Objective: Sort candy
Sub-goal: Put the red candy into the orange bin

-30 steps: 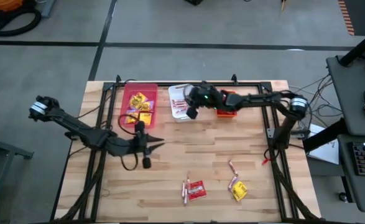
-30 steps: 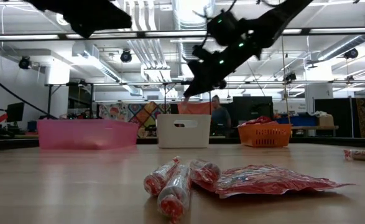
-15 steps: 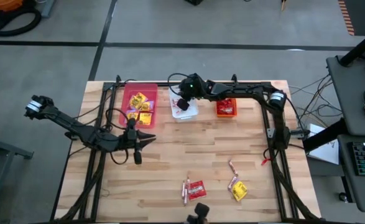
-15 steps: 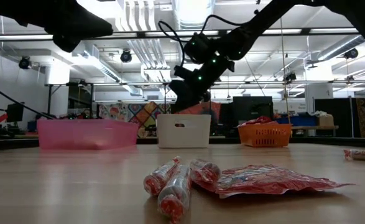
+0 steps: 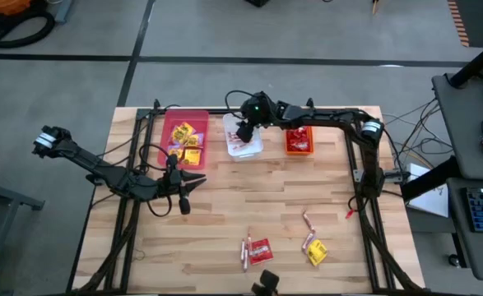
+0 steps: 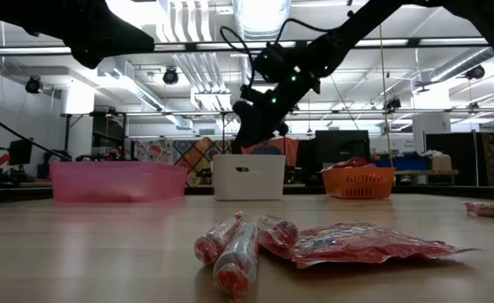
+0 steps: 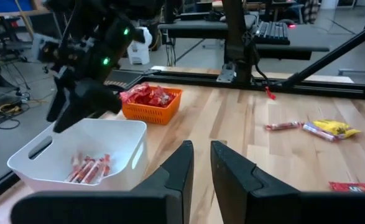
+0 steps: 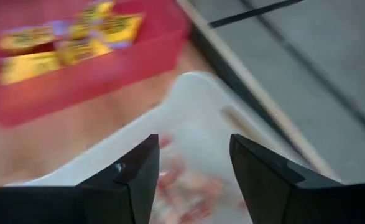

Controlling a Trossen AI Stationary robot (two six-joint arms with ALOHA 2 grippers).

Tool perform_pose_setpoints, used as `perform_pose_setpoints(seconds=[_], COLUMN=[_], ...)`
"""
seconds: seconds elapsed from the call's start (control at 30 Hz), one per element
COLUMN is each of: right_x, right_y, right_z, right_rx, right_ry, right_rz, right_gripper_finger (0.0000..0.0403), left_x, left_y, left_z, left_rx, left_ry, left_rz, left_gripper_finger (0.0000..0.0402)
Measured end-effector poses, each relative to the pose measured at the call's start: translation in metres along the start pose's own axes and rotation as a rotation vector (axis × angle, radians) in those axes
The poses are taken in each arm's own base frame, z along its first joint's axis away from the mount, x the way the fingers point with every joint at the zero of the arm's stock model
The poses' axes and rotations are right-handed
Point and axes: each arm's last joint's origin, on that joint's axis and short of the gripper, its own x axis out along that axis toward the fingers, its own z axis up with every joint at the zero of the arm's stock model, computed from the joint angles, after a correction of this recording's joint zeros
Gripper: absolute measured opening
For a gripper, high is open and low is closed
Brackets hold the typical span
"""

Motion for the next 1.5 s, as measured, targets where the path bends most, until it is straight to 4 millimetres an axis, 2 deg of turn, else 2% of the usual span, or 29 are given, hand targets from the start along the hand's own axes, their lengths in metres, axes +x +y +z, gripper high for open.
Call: perform_pose_setpoints(seconds=[0.1,0.2,0.33,0.53,0.67,0.8,1.0,1.13,1.23,1.5], right_x=[-0.013,-0.033,-0.069,-0.119,-0.136,-0.145,-0.157,-0.165,-0.171,-0.183], right_y=[0.011,0.029,0.071,0.138,0.172,0.194,0.209,0.214,0.216,0.217], right_z=[0.003,0.007,0.006,-0.015,-0.029,-0.042,-0.073,-0.096,-0.113,-0.149], right_rx=[0.024,0.028,0.01,-0.074,-0.067,-0.001,0.117,0.163,0.188,0.227], right_ry=[0.032,0.074,0.202,0.456,0.567,0.652,0.814,0.919,1.002,1.117], right_rz=[0.132,0.364,0.62,0.714,0.741,0.639,0.391,0.228,0.14,-0.012], right_gripper_finger=[0.019,0.0185,0.0174,0.016,0.0162,0.017,0.018,0.0183,0.0183,0.0184], left_x=[0.0,0.0,0.0,0.003,0.006,0.008,0.011,0.012,0.013,0.014], left_y=[0.0,0.0,0.0,-0.002,-0.004,-0.005,-0.008,-0.009,-0.011,-0.014], left_z=[0.0,-0.001,-0.001,-0.004,-0.007,-0.01,-0.014,-0.015,-0.008,0.009], left_rx=[-0.01,-0.011,-0.02,-0.005,0.008,0.019,0.036,0.031,0.014,0.048], left_ry=[0.002,0.003,0.002,0.017,0.029,0.041,0.058,0.057,0.045,0.08], left_rz=[0.0,0.0,-0.001,0.01,0.02,0.021,0.025,0.025,0.023,0.025], left_gripper_finger=[0.0038,0.0038,0.0038,0.0039,0.0039,0.0039,0.0039,0.0039,0.0039,0.0039])
